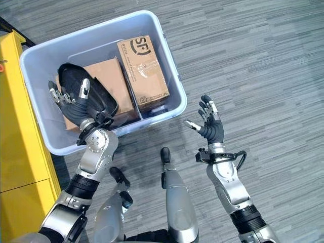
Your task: Move parts from the plastic box to the shelf.
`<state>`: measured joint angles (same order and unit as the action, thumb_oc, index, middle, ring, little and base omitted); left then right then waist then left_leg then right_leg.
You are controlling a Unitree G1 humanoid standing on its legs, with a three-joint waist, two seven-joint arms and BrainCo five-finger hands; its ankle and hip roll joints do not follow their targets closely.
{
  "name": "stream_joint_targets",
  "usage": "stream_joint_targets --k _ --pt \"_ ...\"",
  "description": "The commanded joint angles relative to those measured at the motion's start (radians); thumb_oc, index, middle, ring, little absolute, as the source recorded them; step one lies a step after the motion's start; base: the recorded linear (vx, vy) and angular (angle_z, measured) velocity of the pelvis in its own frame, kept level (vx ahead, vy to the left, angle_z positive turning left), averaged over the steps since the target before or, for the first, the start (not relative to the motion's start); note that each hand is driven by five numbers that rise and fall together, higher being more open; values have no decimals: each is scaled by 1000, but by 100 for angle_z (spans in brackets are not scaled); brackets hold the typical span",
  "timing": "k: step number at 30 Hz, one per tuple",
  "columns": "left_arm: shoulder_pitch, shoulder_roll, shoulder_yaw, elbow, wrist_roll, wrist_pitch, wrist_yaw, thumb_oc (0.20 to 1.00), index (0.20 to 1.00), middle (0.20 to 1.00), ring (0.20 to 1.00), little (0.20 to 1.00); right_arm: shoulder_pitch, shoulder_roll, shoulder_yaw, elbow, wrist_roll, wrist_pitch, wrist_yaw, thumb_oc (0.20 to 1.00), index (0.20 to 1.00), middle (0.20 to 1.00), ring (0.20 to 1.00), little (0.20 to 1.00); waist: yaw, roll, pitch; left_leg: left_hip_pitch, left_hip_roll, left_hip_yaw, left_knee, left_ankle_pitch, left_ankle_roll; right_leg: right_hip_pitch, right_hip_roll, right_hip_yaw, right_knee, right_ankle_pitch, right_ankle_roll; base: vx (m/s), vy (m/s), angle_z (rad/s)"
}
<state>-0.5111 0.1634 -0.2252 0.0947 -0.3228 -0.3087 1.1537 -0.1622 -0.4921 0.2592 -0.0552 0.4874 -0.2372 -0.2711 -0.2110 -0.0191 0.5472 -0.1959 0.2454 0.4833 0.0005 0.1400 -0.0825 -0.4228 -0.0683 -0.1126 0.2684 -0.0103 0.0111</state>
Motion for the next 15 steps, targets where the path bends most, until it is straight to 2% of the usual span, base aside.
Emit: stream_joint_targets --k 1,3,5,7,10,12,14,15 --pt "-38 47 23 26 50 32 6 1000 1000 1000 1000 1000 -29 4 -6 -63 3 -9 5 1000 1000 1000 1000 1000 -4 -78 -27 -44 86 -98 59 -21 -56 18 -39 -83 -24 -39 39 0 -29 4" --pt "-66 28 17 98 47 75 90 1000 1000 1000 1000 1000 -36 -6 0 -31 25 -10 5 1000 1000 1000 1000 1000 -8 -87 -27 -82 89 -107 86 -23 -59 -8 -32 -74 -5 -46 33 8 -20 5" --pt "-74 22 23 134 12 68 94 1000 1000 1000 1000 1000 -41 -9 -1 -17 36 -8 5 1000 1000 1000 1000 1000 -8 -91 -27 -95 86 -112 92 -27 -58 -19 -30 -74 1 -47 33 -6 -33 11" --pt "-81 16 38 188 98 32 183 1000 1000 1000 1000 1000 -38 -9 0 -2 41 -22 11 1000 1000 1000 1000 1000 -7 -101 -27 -107 82 -117 90 -32 -58 -30 -31 -76 -2 -42 35 -18 -57 7" --pt "-89 38 54 186 173 27 279 1000 1000 1000 1000 1000 -32 -8 7 5 24 -54 3 1000 1000 1000 1000 1000 0 -109 -27 -123 77 -123 84 -36 -60 -42 -32 -81 -5 -41 34 -20 -46 0" --pt "-81 38 63 187 173 37 299 1000 1000 1000 1000 1000 -33 -3 15 10 25 -56 -4 1000 1000 1000 1000 1000 6 -110 -27 -134 75 -129 88 -37 -60 -47 -33 -83 -1 -44 35 -9 -39 5" --pt "-72 37 74 217 152 58 264 1000 1000 1000 1000 1000 -43 4 27 25 35 -64 -14 1000 1000 1000 1000 1000 16 -114 -27 -143 78 -134 92 -36 -62 -48 -36 -92 2 -45 36 -3 -37 17" --pt "-81 46 76 244 152 49 280 1000 1000 1000 1000 1000 -50 -2 33 35 38 -66 -3 1000 1000 1000 1000 1000 20 -119 -27 -157 83 -136 104 -39 -63 -54 -37 -96 11 -52 34 8 -17 17"
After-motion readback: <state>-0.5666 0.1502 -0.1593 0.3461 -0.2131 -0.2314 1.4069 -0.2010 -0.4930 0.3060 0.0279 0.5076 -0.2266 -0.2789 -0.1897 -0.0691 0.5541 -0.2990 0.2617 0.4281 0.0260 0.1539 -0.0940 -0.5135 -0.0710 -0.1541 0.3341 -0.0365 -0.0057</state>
